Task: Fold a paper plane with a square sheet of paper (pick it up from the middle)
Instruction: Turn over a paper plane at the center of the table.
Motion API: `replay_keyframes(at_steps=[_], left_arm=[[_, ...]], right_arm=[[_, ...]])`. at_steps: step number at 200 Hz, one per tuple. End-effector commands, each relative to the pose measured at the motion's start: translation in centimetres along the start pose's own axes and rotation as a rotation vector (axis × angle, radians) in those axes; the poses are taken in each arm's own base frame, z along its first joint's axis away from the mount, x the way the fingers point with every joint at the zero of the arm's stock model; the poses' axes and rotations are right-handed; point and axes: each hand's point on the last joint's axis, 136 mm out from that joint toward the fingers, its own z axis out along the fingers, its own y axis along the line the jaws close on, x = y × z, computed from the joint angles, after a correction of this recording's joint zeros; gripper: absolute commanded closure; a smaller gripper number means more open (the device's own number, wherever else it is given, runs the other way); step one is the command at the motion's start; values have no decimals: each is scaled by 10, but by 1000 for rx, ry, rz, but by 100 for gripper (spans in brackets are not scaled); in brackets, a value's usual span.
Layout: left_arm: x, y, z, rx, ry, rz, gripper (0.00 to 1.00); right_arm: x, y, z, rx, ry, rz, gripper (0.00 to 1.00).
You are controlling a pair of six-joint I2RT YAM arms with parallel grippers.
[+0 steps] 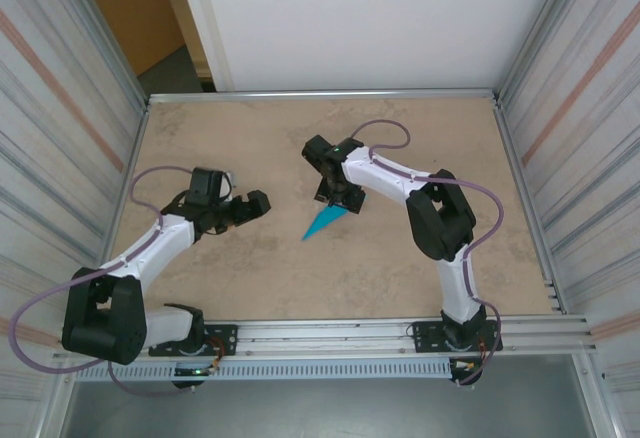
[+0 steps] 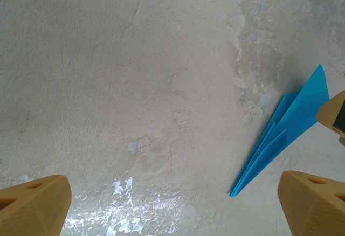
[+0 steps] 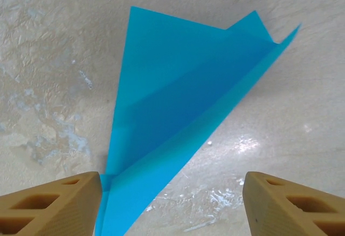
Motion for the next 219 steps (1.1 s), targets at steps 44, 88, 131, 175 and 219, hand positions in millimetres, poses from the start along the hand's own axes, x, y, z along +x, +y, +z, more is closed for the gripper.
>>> replay_keyframes(at_steps=[44,88,131,175,219], left_arm=[[2,-3,1,28,16,6,2],[3,-4,2,35,23,1,1],[2,-7,5,46,37,-4,1],[3,-7,9,50,47,-7,1],[4,-7,10,52,53,-9,1]], right_arm=[[5,-9,-3,47,14,71,35],[2,1,1,3,29,31,30],[-1,-3,5,16,35,29,26],[7,-10,1,32,54,37,32],[15,-13,0,27,86,51,41]])
